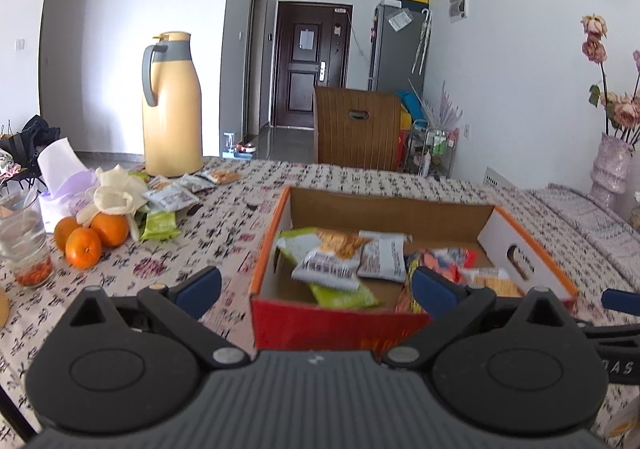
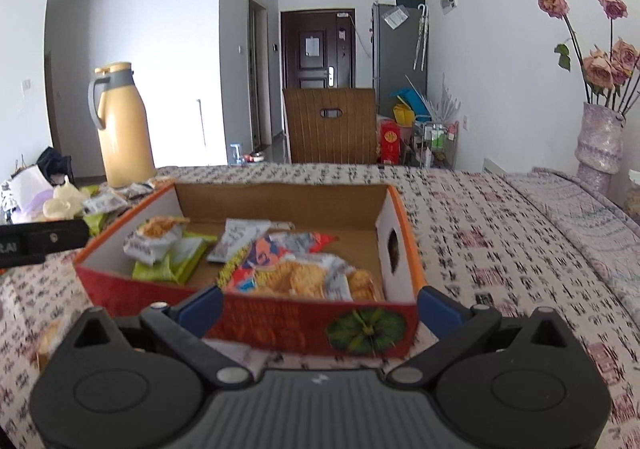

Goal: Organize snacks
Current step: 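Move both tools back over the snack pile toward the pink packet, then grasp the pink packet with the right tool while the left tool grasps a cookie packet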

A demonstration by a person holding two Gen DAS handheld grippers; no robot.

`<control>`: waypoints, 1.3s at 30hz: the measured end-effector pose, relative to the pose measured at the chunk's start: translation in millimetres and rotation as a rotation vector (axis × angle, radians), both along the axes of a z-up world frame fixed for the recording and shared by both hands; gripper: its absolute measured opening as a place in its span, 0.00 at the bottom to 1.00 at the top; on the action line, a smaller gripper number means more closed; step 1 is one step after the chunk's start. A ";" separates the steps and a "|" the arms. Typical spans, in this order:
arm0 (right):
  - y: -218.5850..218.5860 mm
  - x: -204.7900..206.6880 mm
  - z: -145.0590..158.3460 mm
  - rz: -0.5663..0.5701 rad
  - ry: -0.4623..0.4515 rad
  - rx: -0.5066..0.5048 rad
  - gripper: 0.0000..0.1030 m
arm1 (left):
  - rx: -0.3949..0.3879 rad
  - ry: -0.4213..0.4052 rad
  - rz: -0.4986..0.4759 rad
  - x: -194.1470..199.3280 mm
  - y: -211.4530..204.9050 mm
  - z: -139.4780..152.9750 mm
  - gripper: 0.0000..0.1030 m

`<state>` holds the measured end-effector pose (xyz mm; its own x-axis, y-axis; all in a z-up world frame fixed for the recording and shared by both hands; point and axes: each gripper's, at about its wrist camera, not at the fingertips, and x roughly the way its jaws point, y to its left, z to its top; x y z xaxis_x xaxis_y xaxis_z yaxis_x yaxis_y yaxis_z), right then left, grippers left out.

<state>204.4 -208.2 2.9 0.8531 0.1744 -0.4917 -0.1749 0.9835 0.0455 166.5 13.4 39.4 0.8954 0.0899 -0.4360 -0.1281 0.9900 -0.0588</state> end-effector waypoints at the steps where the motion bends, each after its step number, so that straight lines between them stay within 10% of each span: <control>1: -3.1 -2.8 -3.5 -0.004 0.011 -0.001 1.00 | 0.003 0.009 0.001 -3.1 1.2 -2.4 1.00; 18: -23.6 -11.4 -64.7 -0.053 0.228 -0.005 1.00 | -0.025 0.110 -0.020 -43.3 21.4 -41.1 1.00; 39: -16.9 1.3 -66.2 -0.047 0.240 -0.044 0.98 | -0.035 0.116 -0.009 -50.3 23.8 -42.9 1.00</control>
<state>205.8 -225.1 -63.3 0.7175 0.1109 -0.6876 -0.1182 0.9923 0.0368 116.2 37.2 -3.4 0.8398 0.0648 -0.5390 -0.1266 0.9888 -0.0785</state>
